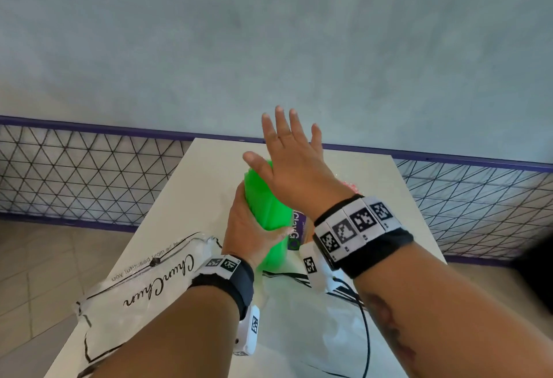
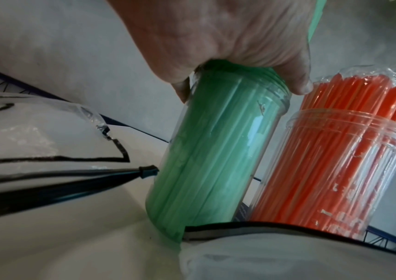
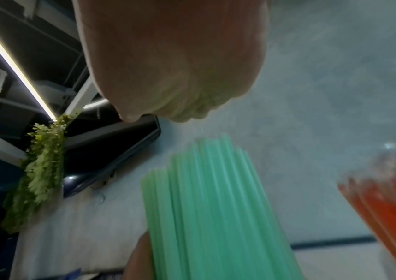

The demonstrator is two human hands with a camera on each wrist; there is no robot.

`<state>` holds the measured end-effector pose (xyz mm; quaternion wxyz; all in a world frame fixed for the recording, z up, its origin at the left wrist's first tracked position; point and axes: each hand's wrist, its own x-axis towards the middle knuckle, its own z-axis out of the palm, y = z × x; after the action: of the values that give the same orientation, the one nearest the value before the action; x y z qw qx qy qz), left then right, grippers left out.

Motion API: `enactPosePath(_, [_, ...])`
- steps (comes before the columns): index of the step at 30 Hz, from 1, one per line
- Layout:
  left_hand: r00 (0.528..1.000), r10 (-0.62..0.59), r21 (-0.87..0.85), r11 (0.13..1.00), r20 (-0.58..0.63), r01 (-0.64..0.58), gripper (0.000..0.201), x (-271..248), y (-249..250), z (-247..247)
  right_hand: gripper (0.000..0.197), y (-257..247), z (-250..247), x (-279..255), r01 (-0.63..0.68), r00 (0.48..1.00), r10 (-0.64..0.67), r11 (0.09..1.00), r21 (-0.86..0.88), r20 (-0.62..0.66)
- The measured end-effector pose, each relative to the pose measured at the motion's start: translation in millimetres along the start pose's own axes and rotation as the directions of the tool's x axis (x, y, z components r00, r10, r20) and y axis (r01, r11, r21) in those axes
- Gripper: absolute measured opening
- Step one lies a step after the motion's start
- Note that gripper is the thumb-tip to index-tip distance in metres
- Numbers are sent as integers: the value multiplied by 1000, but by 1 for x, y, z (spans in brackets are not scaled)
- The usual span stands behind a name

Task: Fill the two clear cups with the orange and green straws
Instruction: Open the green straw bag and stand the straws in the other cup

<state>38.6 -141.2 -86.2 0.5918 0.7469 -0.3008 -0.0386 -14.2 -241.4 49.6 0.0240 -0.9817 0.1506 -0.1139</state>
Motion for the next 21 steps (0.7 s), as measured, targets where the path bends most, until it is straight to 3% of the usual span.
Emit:
enactPosePath(5, [998,-57,6,998,17,56,126,-2,-1,1,93,-3,30,0,-70,983,50,992,106,177])
enactPosePath(10, [995,-96,23,995,-22,96,122,-2,-1,4,80,1,15,17,-49,940,20,996,79,341])
enactPosePath(14, [995,-96,83,992,17,94,120,-1,1,3,71,-5,19,16,-24,970,-2,994,105,245])
enactPosePath(17, [994,-104,80,992,30,101,119,1,-3,2,60,-8,22,19,-26,964,-6,993,118,266])
enactPosePath(21, [993,-104,45,994,58,102,118,7,-2,-1,66,-14,22,21,-54,971,32,995,86,235])
